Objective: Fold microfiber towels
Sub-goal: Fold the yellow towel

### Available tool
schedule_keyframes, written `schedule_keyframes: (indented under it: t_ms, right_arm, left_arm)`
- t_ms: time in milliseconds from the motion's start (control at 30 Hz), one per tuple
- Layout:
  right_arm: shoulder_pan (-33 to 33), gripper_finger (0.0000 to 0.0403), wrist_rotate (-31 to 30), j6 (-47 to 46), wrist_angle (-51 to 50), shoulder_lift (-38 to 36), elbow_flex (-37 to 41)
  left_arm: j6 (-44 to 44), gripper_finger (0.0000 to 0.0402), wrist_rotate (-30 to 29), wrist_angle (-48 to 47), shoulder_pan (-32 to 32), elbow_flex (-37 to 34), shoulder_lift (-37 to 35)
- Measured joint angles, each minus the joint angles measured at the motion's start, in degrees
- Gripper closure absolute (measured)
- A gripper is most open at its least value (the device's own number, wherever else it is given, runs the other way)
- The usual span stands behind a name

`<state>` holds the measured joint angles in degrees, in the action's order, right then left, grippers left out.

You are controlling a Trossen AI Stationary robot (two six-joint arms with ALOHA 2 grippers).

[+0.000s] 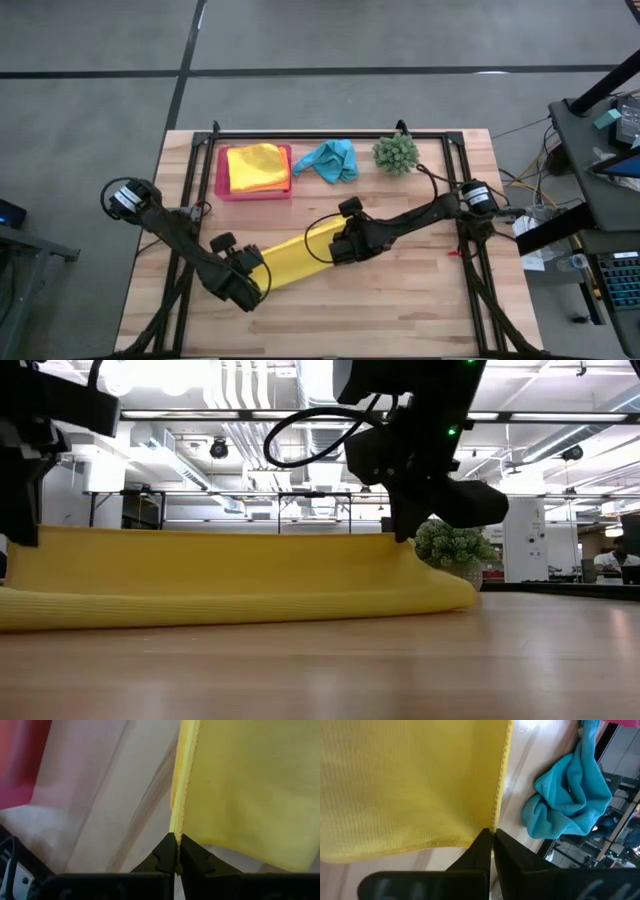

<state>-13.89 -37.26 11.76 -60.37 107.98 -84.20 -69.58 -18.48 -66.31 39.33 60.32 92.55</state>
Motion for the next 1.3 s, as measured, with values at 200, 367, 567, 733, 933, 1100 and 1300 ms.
schedule_keyframes:
  t_ms: [200,367,567,733,933,1100,1300]
  right_arm:
    - [0.6,0.0394,0.3,1.2,-0.1,0.0,0.0]
    - [0.2,0.0394,8.5,1.8,-4.1,-0.8,0.0]
    - [-2.0,0.0394,18.0,1.7,-9.8,-3.7,0.0]
    - [-3.7,0.0394,22.6,0.2,-9.8,-7.4,0.0]
    - [-5.3,0.0394,32.2,-3.0,-8.7,-10.5,0.0]
    - [-8.2,0.0394,32.7,-4.7,-7.4,-10.7,0.0]
    - [-11.3,0.0394,31.4,-5.6,-4.9,-9.6,0.1]
  left_arm:
    - [2.4,0.0402,3.0,2.1,-0.2,0.0,-1.0]
    - [5.6,0.0402,4.6,5.7,-0.1,2.1,-3.4]
    - [13.0,0.0402,9.0,15.5,0.1,4.5,-6.0]
    - [12.1,0.0402,11.1,18.2,0.2,4.5,-6.7]
    - [8.8,0.0402,21.0,22.0,0.3,4.3,-6.5]
    - [8.8,0.0402,24.3,28.4,0.5,4.3,-6.5]
    - [7.0,0.0402,24.6,29.8,0.5,3.8,-5.2]
